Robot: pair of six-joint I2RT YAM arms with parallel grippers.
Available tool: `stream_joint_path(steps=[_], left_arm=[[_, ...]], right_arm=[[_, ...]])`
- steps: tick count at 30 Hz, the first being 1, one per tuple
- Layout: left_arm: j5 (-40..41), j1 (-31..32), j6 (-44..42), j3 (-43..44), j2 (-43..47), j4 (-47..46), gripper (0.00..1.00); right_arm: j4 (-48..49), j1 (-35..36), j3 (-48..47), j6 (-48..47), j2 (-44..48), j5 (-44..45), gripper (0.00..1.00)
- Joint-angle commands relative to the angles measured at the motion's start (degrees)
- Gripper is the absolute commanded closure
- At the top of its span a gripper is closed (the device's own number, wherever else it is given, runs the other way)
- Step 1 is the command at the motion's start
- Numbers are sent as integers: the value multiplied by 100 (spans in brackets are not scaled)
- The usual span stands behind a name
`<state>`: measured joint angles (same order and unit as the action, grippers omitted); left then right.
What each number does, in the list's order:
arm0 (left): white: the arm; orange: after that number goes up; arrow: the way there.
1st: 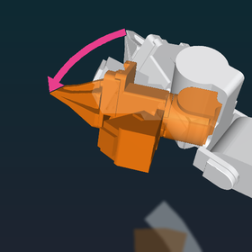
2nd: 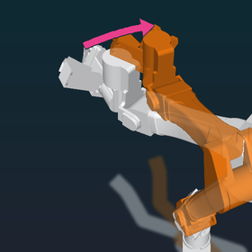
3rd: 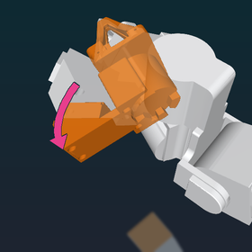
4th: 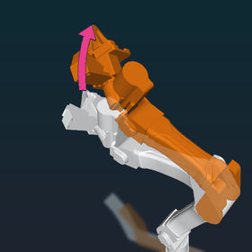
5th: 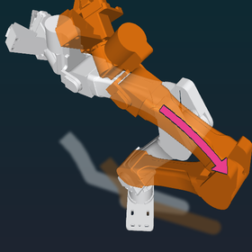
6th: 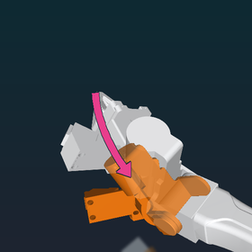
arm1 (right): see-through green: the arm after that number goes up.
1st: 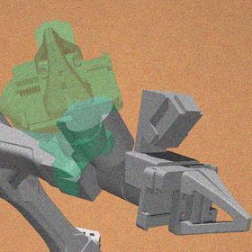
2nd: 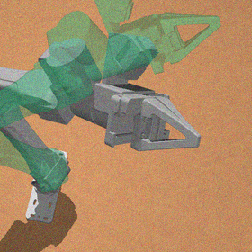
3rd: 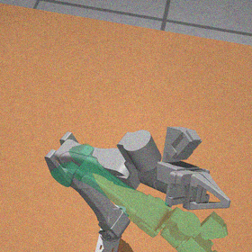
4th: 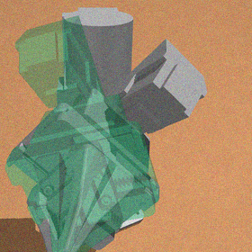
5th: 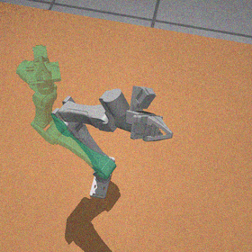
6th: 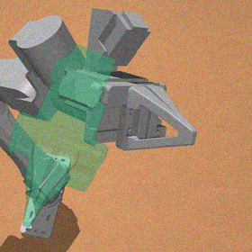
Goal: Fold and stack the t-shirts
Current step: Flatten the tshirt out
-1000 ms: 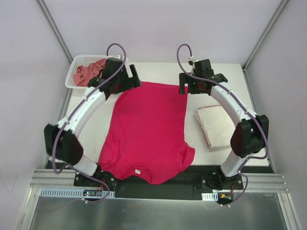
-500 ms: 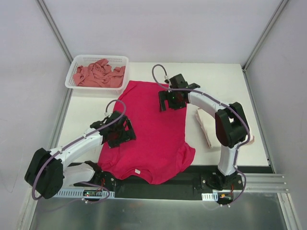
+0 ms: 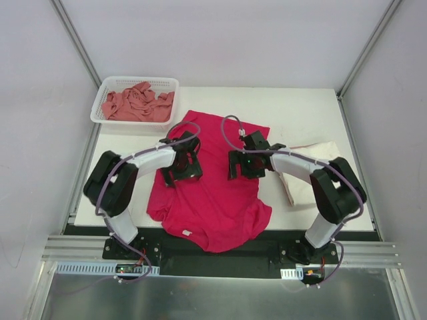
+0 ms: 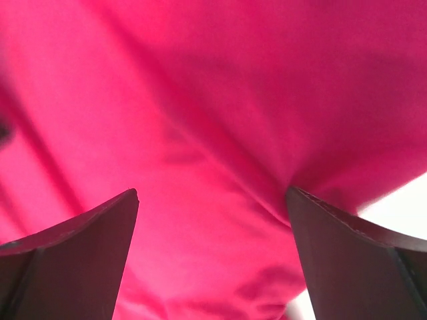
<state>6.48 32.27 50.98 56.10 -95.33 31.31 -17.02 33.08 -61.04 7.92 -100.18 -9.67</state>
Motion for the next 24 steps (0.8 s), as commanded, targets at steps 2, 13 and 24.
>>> stream_joint_path(steps=[2,13,24], left_arm=[[48,-335,-675,1496,-1432,-406,1],[-876,-362,-1898,5196,-3579,-371,1],[-1914,-344,-2953,7134,-4407,-363,1]], right_arm=[[-144,435,1014,692,1033,9,3],[-189,1481,1481,851,1792,-307,3],[181,1886,962,720,1080,-676,3]])
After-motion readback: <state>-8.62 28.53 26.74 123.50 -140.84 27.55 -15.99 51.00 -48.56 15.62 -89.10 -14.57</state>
